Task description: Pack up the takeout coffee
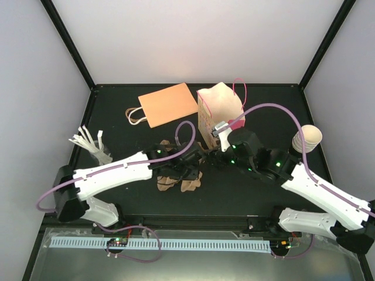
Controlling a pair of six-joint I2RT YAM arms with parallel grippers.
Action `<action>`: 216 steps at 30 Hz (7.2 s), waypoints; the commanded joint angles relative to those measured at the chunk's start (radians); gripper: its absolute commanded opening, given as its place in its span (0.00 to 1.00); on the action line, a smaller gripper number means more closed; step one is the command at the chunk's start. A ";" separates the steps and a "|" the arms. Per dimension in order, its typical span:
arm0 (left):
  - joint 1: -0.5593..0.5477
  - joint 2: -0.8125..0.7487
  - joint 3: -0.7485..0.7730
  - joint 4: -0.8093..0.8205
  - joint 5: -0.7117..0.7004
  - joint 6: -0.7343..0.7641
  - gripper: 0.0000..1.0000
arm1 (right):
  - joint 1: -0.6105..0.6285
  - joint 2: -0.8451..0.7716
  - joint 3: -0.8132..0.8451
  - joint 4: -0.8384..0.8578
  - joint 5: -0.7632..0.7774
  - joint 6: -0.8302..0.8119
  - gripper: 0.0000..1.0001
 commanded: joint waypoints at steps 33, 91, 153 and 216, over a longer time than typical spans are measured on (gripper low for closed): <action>0.287 -0.217 -0.296 0.054 0.005 0.218 0.90 | 0.001 -0.132 -0.174 0.001 -0.061 0.006 0.82; 0.452 -0.334 -0.232 -0.025 0.129 0.456 0.99 | 0.001 -0.072 -0.221 0.029 -0.073 -0.016 0.86; 0.416 -0.480 -0.382 0.155 0.184 0.447 0.88 | 0.005 0.097 -0.310 0.039 -0.222 -0.615 0.97; 0.554 -0.475 -0.393 0.193 0.324 0.623 0.89 | -0.064 0.515 -0.180 0.024 -0.230 -0.760 0.56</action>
